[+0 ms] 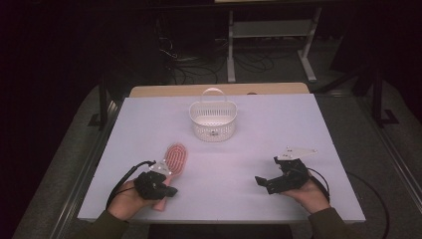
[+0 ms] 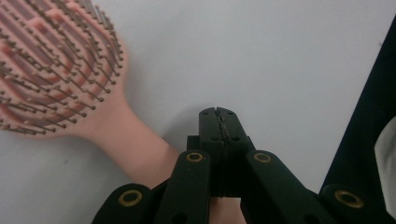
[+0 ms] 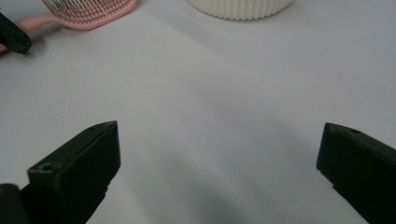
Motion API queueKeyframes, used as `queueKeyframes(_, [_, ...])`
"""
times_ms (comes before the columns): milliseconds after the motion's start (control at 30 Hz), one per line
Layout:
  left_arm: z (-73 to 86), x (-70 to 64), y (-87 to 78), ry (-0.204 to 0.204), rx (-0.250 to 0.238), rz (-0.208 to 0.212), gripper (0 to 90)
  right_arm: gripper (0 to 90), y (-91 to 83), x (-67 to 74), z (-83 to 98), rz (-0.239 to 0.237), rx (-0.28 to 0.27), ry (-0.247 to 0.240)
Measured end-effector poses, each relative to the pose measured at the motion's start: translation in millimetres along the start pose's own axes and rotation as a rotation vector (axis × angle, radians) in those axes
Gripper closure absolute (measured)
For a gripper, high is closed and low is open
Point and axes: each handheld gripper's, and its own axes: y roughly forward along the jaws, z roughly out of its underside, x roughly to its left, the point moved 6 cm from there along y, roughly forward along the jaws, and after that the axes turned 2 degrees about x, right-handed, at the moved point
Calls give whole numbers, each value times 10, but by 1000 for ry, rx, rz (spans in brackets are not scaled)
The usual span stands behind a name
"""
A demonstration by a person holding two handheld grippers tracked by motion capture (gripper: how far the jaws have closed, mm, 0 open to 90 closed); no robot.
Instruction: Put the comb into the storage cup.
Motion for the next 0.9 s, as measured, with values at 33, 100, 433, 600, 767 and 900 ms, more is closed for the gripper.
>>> queueKeyframes(33, [10, 14, -6, -6, 1, -7, 900, 0, 0, 0, 0, 0, 0, 1])
queueKeyframes(100, [29, 40, -18, -11, 0, -16, 900, 0, 0, -2, -1, 1, -1, 0])
queueKeyframes(433, [140, 171, -96, -56, -6, -54, 900, 0, 3, 0, 0, 0, 1, 1])
queueKeyframes(600, [189, 261, -154, -78, -18, -81, 900, 0, 4, -3, -1, 1, -1, 1])
queueKeyframes(767, [220, 336, -205, -103, -44, -101, 900, 0, 4, -1, -1, 1, 1, 3])
queueKeyframes(900, [253, 408, -238, -117, -49, -140, 900, 0, 4, -2, -2, 1, 1, 2])
